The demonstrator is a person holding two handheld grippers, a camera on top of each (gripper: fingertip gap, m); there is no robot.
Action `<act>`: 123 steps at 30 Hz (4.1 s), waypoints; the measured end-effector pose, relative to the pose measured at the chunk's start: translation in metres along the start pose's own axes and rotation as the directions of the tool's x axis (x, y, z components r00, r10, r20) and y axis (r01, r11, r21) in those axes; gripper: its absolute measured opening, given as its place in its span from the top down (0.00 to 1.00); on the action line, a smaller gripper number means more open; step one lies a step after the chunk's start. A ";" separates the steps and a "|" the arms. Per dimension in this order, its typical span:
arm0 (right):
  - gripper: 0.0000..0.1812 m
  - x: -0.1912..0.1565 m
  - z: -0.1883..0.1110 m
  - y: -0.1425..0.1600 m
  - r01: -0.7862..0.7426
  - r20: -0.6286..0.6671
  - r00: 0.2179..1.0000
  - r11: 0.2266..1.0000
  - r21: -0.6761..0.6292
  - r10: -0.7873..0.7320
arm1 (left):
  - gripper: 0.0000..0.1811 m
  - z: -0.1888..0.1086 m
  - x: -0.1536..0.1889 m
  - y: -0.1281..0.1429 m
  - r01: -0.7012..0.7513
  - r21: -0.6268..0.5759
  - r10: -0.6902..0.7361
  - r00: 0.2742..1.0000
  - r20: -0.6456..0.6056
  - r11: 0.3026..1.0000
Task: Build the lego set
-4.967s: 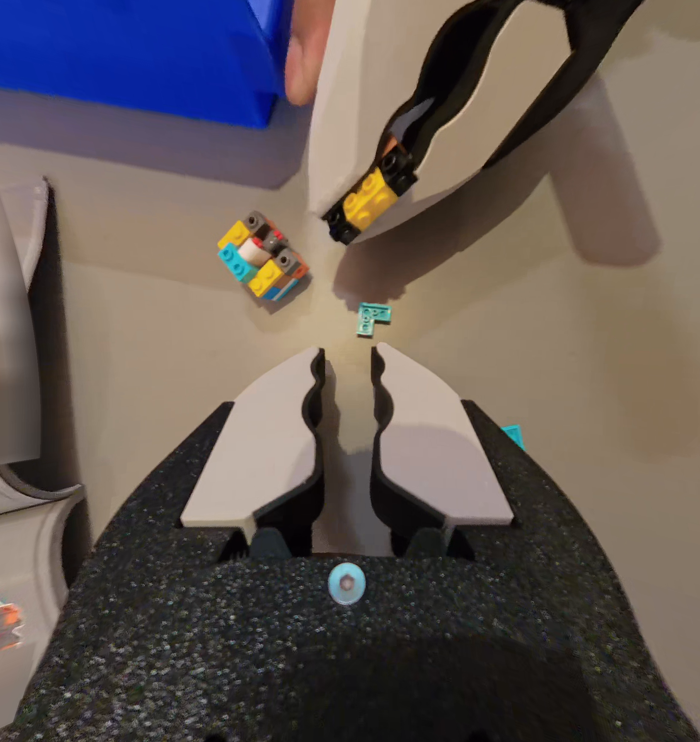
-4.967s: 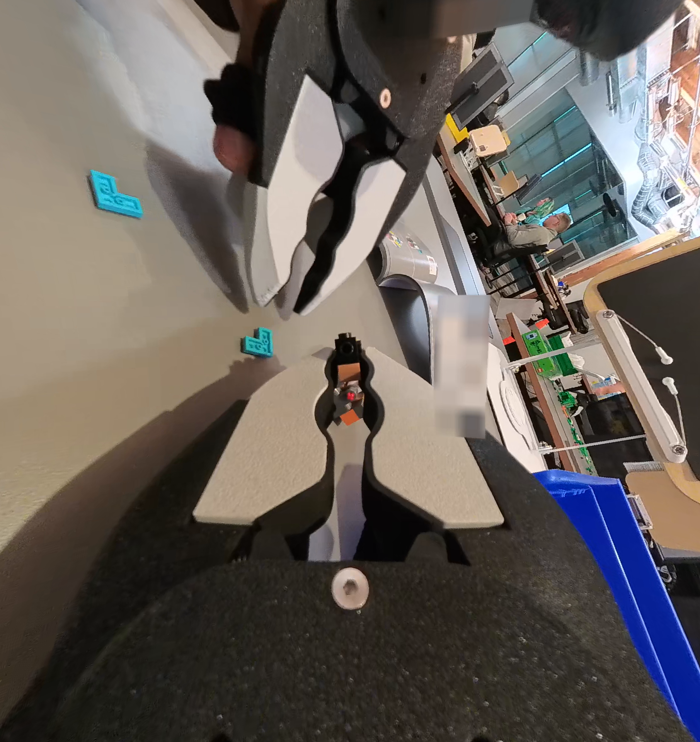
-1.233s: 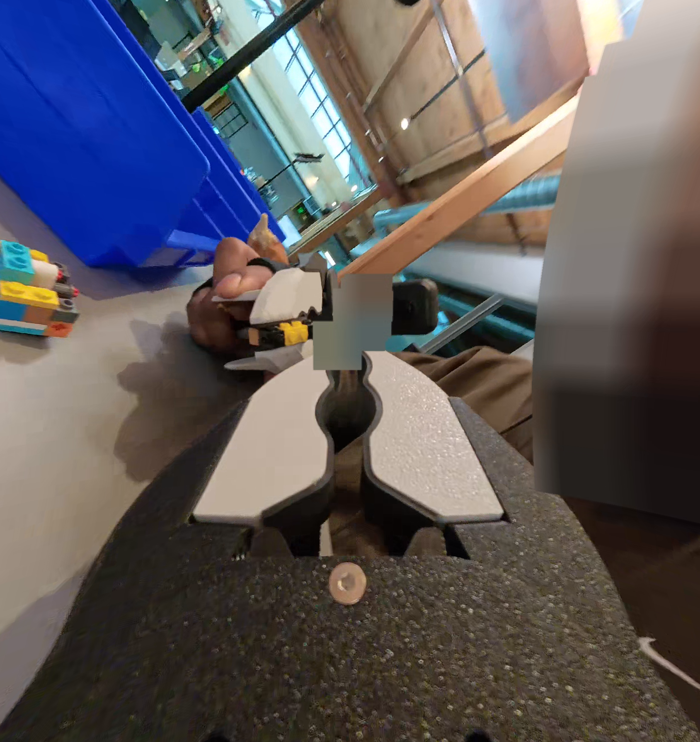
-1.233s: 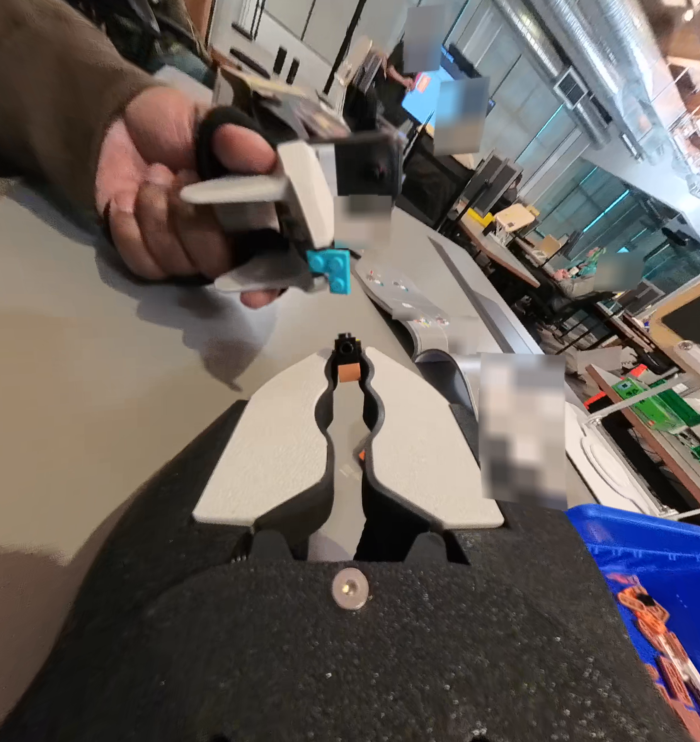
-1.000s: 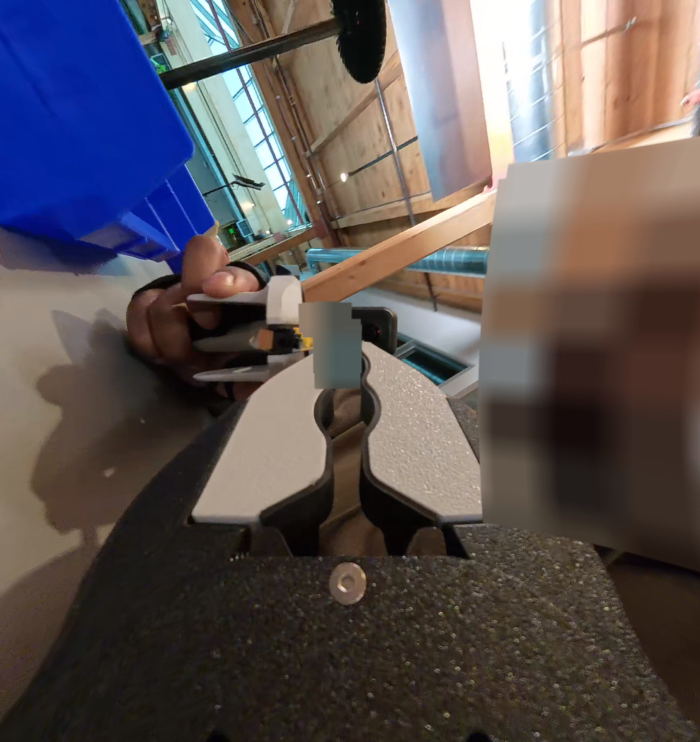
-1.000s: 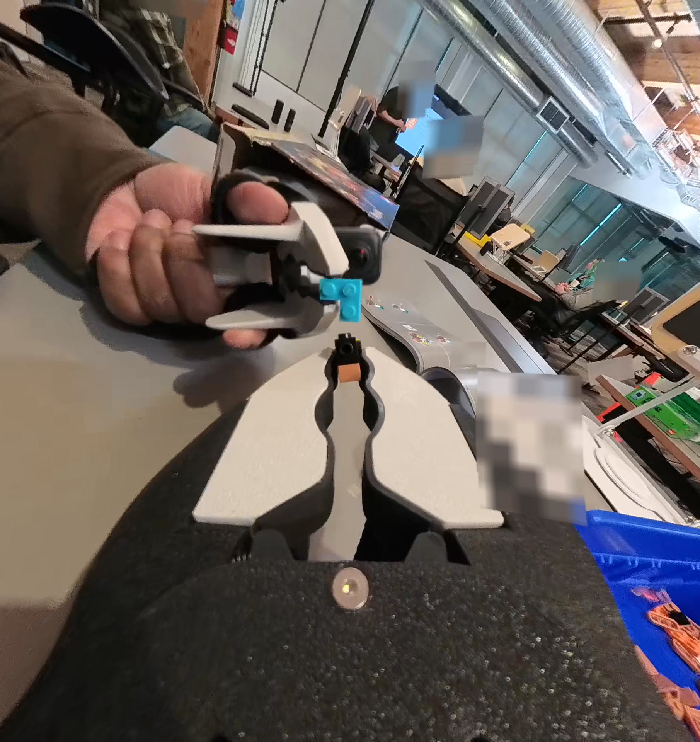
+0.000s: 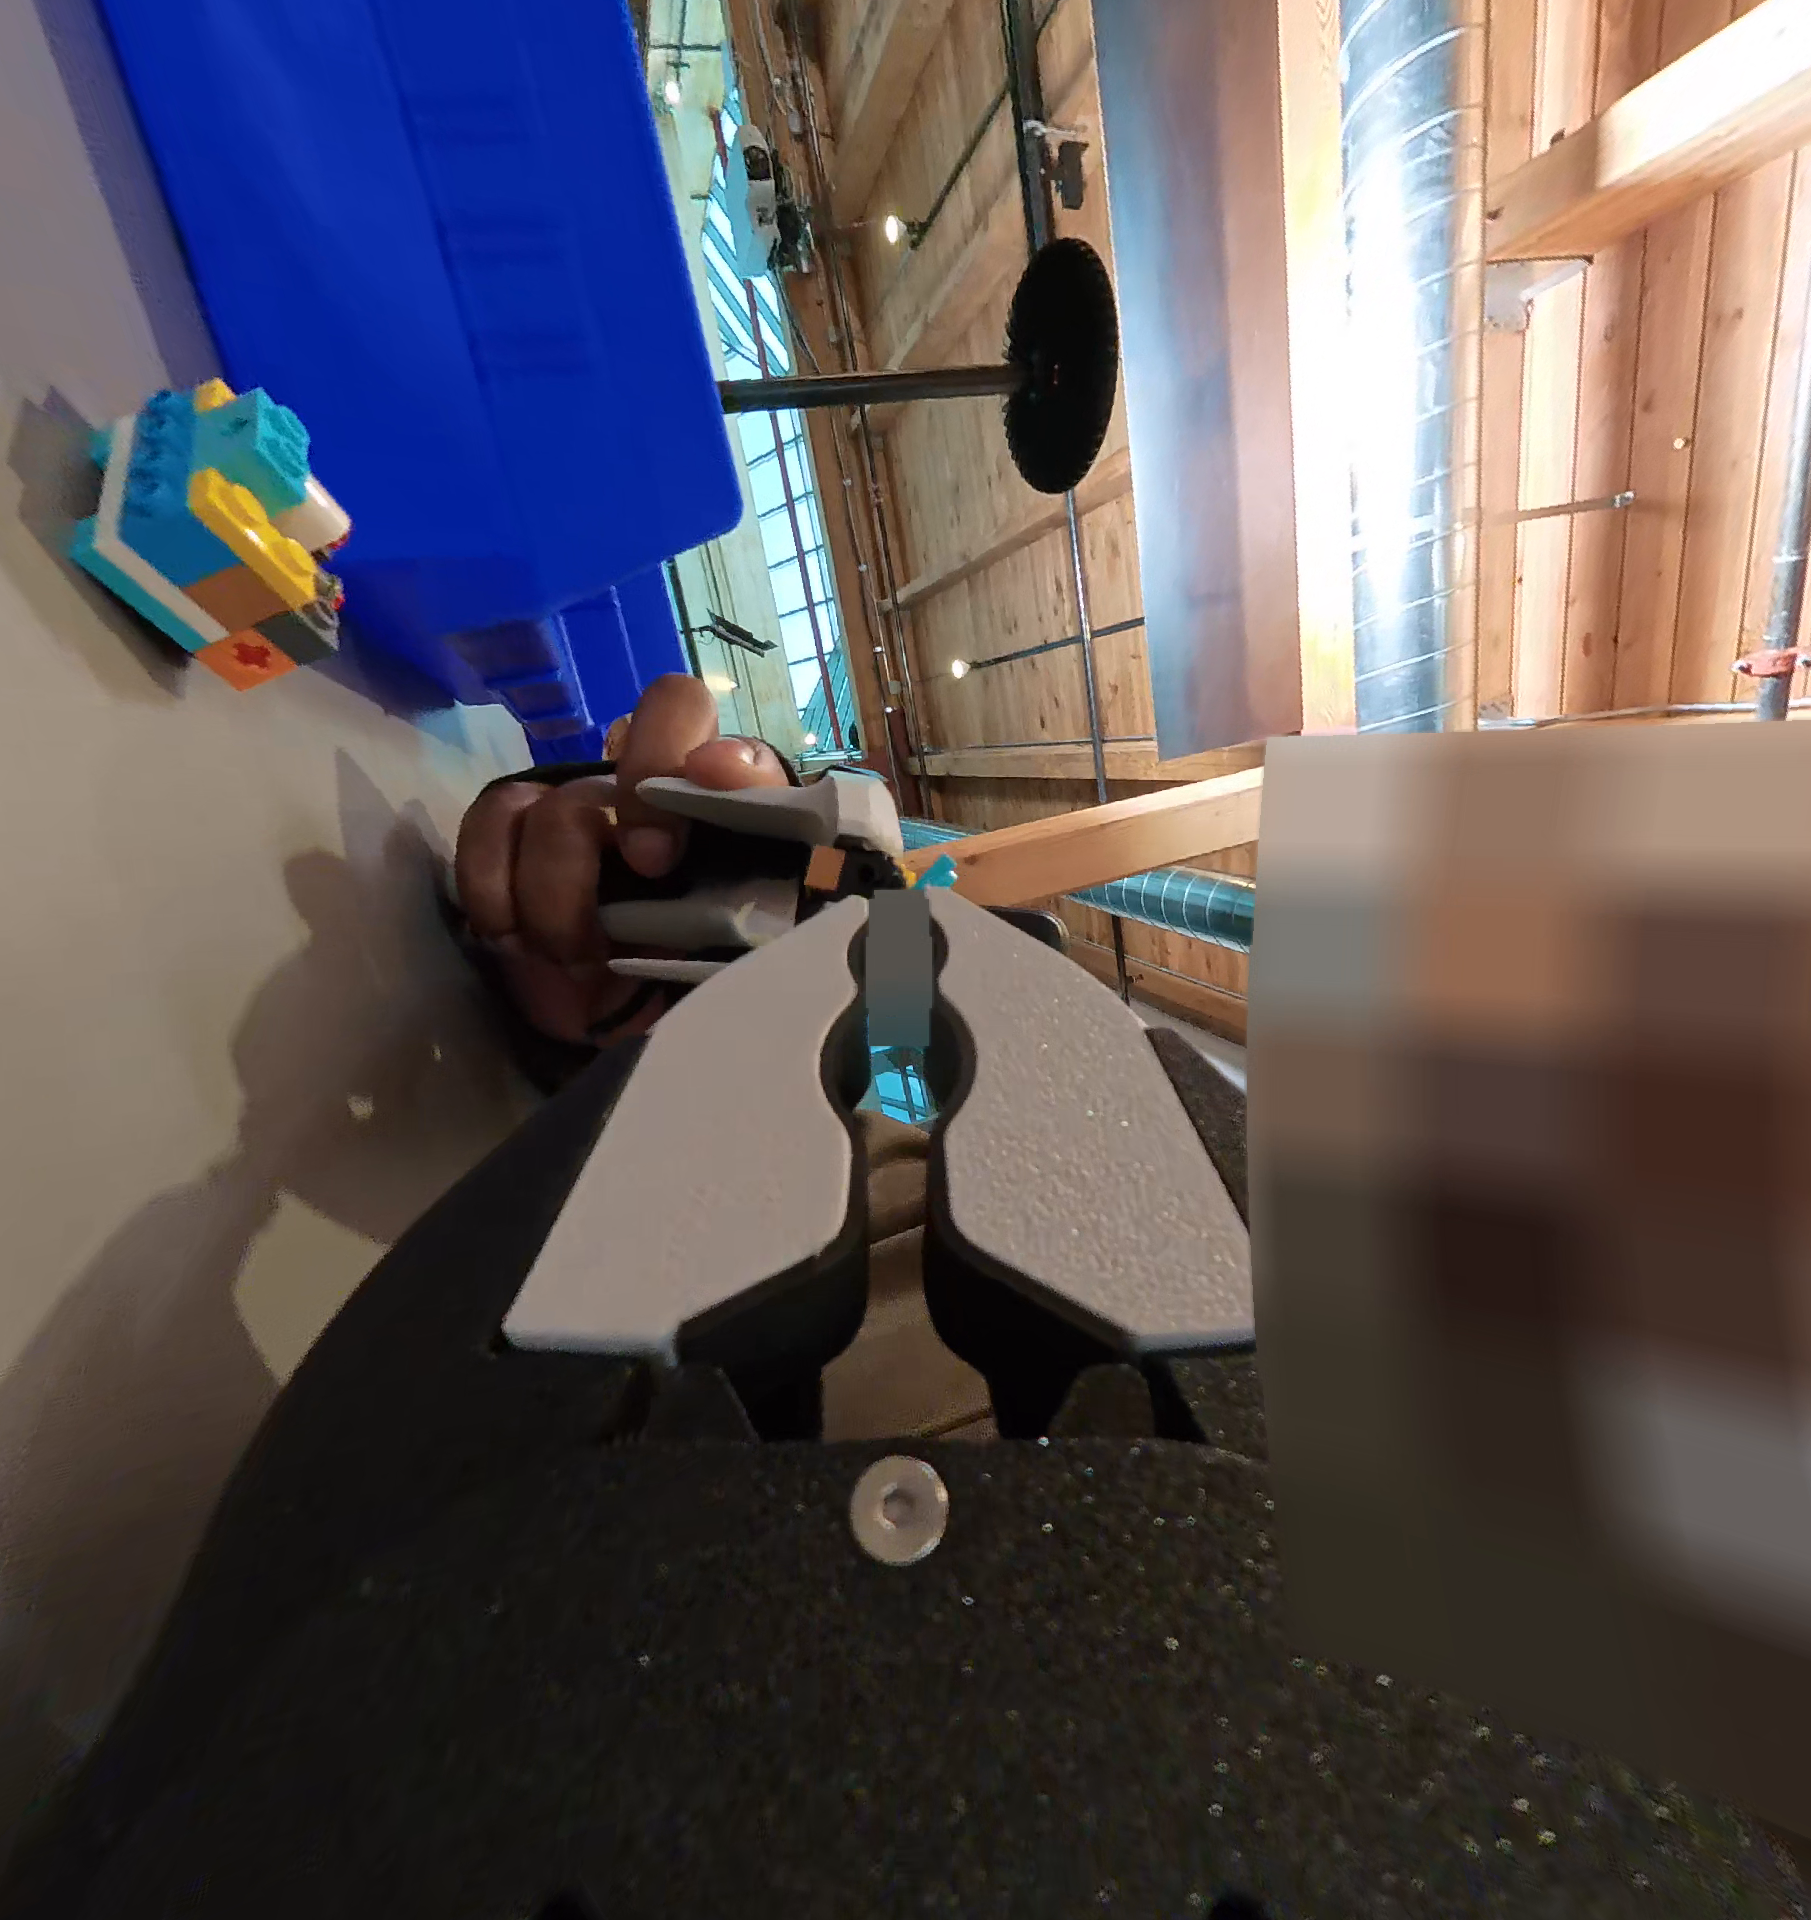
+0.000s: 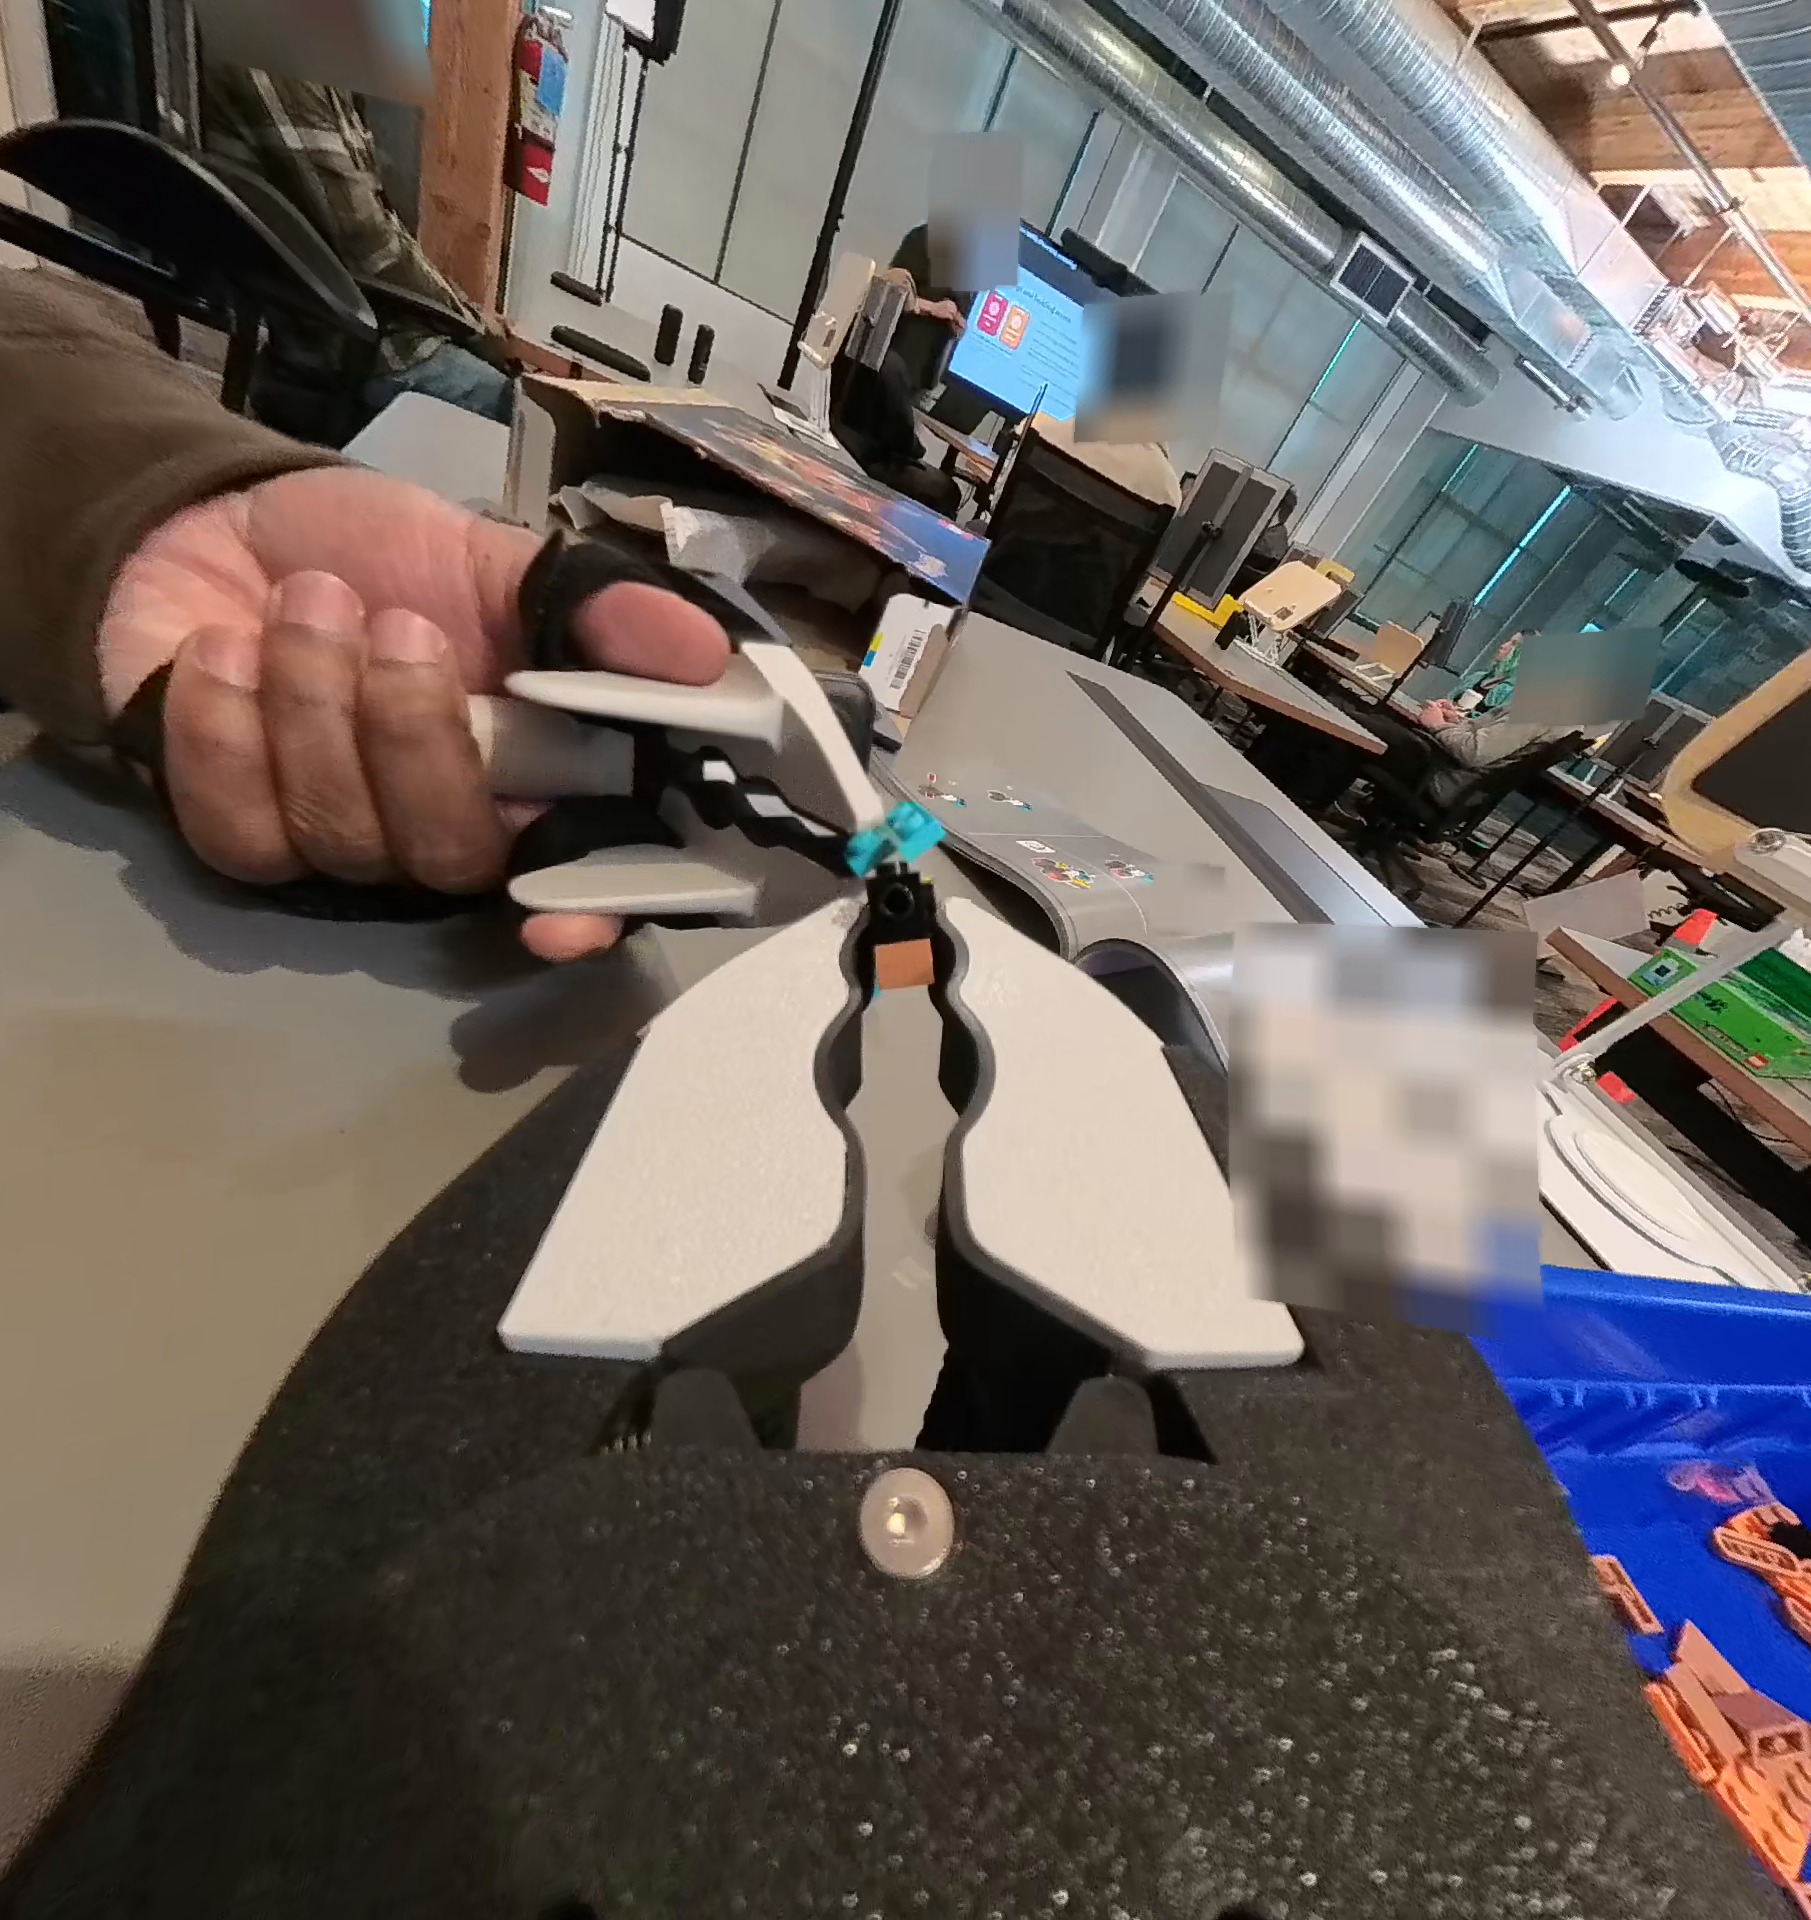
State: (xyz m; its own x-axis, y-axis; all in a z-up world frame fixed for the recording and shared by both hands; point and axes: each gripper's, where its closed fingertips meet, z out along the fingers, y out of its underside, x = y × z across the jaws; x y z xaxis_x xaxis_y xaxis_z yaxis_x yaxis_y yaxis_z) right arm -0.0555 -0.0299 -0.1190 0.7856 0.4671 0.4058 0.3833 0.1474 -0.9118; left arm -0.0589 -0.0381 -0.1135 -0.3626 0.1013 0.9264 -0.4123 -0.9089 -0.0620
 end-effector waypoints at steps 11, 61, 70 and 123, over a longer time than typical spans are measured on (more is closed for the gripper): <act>0.95 -0.001 0.002 0.006 0.004 0.002 1.000 0.999 -0.034 -0.004 | 0.98 0.000 -0.008 -0.002 -0.034 0.014 0.032 0.994 0.101 0.999; 0.95 0.013 0.001 0.025 -0.039 -0.061 0.998 0.985 -0.167 0.029 | 0.88 -0.066 -0.068 -0.007 -0.408 -0.856 0.945 0.068 0.319 0.318; 0.95 0.012 0.001 0.026 -0.074 -0.042 0.997 0.982 -0.175 0.068 | 0.86 -0.083 -0.047 -0.053 -0.423 -0.894 0.956 -0.168 0.240 0.150; 0.95 0.013 0.000 0.031 -0.101 0.022 0.994 0.977 -0.188 0.107 | 0.90 -0.085 -0.065 -0.080 -0.050 0.048 -0.060 0.280 -0.958 -0.998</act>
State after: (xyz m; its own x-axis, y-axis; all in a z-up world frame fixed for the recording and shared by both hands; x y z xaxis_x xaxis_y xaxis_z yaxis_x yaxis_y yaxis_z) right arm -0.0341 -0.0192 -0.1419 0.8110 0.4997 0.3043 0.3863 -0.0668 -0.9199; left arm -0.0739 0.0624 -0.2004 -0.8778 0.4701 -0.0922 0.4691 0.8825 0.0335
